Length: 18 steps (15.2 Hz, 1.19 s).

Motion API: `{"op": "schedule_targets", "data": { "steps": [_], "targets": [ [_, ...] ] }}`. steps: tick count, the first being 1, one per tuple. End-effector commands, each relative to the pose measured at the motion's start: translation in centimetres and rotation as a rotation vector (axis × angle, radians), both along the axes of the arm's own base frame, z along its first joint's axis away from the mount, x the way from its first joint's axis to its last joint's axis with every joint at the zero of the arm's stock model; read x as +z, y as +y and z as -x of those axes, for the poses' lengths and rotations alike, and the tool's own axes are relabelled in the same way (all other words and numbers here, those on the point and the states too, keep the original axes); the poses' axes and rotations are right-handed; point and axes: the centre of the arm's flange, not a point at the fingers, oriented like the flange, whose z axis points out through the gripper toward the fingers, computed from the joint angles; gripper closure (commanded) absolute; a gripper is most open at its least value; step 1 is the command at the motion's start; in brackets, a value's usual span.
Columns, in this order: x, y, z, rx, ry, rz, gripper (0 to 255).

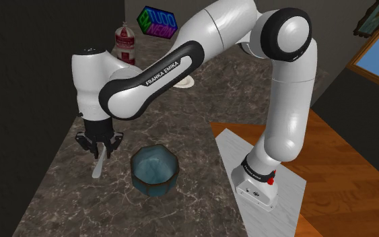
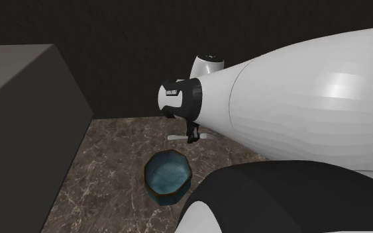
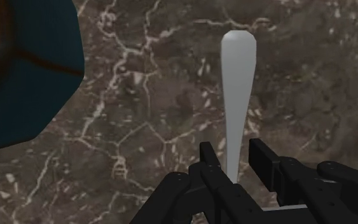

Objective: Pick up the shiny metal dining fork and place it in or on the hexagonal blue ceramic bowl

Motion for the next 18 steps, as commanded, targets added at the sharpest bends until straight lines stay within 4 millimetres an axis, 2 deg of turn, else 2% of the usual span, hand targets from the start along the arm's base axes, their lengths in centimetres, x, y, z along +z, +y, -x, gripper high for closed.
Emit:
{"op": "schedule_targets", "data": {
  "steps": [1, 8, 18],
  "targets": [
    [0.0, 0.0, 0.0, 0.000, 0.000, 0.000, 255],
    [0.0, 0.0, 0.0, 0.000, 0.000, 0.000, 255],
    [5.3, 0.0, 0.0, 0.000, 0.000, 0.000, 255]
  ]
}}
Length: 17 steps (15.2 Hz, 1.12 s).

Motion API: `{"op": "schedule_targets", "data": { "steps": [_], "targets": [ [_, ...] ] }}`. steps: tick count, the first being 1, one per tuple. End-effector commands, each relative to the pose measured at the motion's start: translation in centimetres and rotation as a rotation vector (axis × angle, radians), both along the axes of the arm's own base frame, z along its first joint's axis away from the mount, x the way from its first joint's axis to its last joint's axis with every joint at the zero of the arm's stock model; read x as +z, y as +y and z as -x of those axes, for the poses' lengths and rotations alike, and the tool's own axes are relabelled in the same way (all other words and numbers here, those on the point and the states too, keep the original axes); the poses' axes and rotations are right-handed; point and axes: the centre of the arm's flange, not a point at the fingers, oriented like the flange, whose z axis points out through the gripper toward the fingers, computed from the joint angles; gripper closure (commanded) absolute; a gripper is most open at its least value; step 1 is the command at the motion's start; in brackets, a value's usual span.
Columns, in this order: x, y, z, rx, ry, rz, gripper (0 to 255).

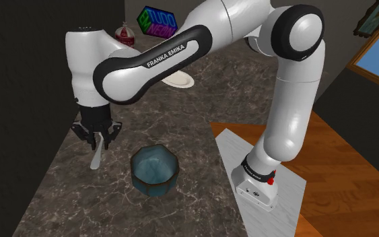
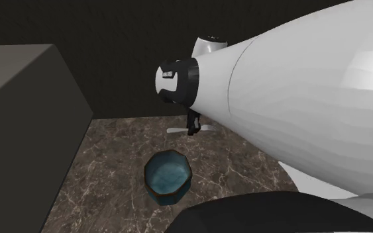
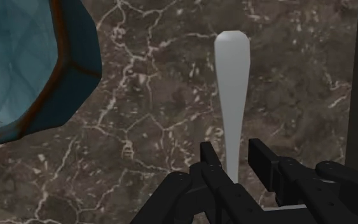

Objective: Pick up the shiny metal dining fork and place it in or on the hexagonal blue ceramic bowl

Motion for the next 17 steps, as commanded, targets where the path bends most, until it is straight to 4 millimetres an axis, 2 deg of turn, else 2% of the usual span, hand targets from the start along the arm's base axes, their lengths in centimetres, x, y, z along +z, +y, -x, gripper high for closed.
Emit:
{"op": "schedule_targets", "data": {
  "steps": [1, 17],
  "targets": [
    [1.1, -0.1, 0.2, 0.000, 0.000, 0.000, 255],
    [9.5, -0.1, 0.2, 0.000, 0.000, 0.000, 255]
  ]
}}
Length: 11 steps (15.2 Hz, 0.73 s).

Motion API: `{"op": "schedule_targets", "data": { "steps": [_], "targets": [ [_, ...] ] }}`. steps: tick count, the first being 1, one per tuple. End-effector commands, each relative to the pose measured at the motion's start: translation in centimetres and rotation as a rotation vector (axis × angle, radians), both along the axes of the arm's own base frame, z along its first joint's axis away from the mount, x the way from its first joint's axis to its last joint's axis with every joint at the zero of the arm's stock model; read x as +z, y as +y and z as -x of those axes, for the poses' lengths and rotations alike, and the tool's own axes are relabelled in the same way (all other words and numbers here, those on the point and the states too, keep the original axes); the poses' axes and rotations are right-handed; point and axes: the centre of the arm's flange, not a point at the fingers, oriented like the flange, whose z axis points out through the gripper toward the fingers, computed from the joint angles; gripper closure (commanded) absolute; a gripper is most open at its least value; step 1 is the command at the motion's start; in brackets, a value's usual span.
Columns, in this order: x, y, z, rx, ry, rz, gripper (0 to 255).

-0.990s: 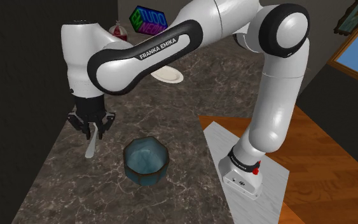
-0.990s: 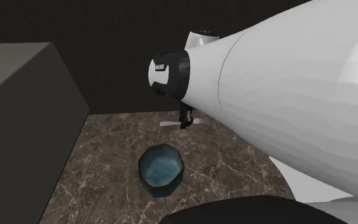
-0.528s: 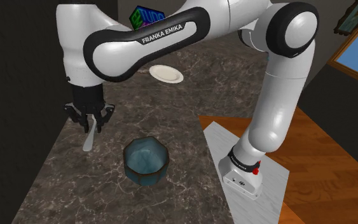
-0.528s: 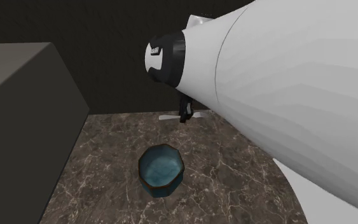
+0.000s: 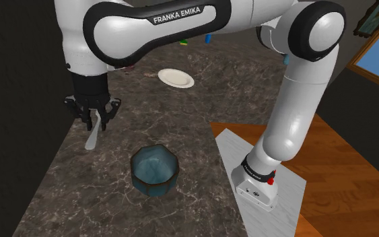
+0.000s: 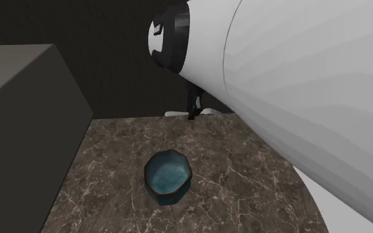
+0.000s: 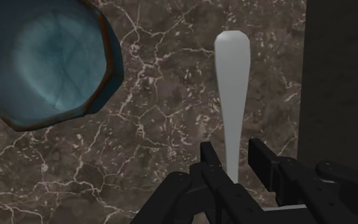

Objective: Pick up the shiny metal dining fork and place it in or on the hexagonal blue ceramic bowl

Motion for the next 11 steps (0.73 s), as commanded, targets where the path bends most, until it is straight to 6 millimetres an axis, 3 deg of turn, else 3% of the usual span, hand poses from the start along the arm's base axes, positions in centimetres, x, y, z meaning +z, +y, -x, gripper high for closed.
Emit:
{"op": "schedule_targets", "data": {
  "steps": [1, 6, 11],
  "targets": [
    [1.1, 0.1, 0.1, 0.000, 0.000, 0.000, 255],
    [3.4, 0.1, 0.1, 0.000, 0.000, 0.000, 255],
    [3.0, -2.1, 6.3, 0.000, 0.000, 0.000, 255]
  ]
}}
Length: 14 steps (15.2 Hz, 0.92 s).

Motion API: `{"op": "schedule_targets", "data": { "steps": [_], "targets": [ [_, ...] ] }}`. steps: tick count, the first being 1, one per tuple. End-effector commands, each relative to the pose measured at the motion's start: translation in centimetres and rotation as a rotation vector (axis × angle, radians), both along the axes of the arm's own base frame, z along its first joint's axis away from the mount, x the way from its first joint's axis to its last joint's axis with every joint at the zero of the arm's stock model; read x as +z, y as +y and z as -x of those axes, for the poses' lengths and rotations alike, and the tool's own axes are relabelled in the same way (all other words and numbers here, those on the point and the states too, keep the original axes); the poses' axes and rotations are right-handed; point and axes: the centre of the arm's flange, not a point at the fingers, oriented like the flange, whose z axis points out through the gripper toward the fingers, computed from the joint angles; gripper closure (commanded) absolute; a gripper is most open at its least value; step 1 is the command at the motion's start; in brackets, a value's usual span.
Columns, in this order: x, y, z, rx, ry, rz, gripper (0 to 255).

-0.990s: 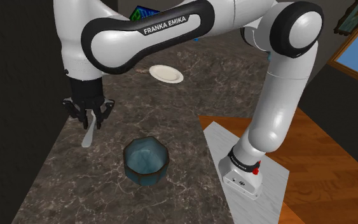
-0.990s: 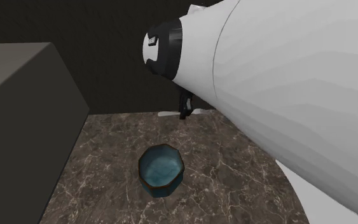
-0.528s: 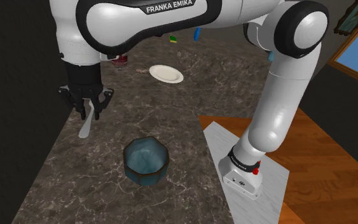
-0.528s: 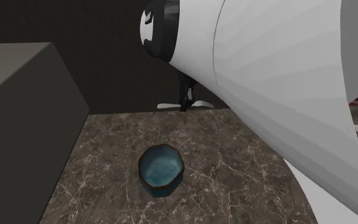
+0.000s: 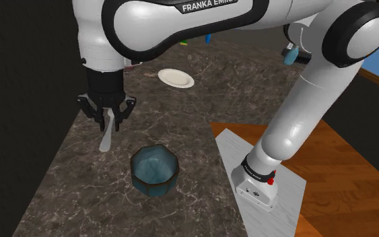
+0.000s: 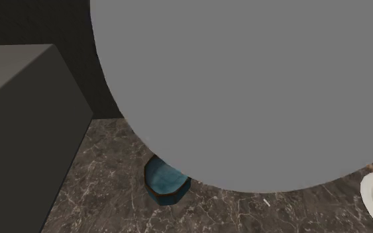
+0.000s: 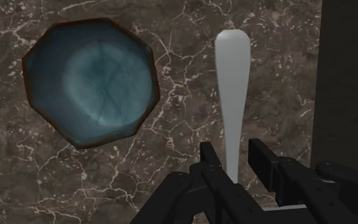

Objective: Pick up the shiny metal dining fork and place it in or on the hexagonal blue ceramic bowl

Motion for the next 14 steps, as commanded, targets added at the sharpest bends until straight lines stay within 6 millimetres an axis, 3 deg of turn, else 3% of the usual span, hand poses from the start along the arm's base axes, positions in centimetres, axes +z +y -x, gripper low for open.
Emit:
{"op": "schedule_targets", "data": {
  "steps": [1, 10, 14],
  "targets": [
    [-0.1, -1.2, 2.5, -0.003, 0.000, -0.001, 255],
    [-0.9, -5.1, 13.7, -0.003, 0.000, -0.001, 255],
    [-2.5, -5.3, 14.4, -0.003, 0.000, -0.001, 255]
  ]
}}
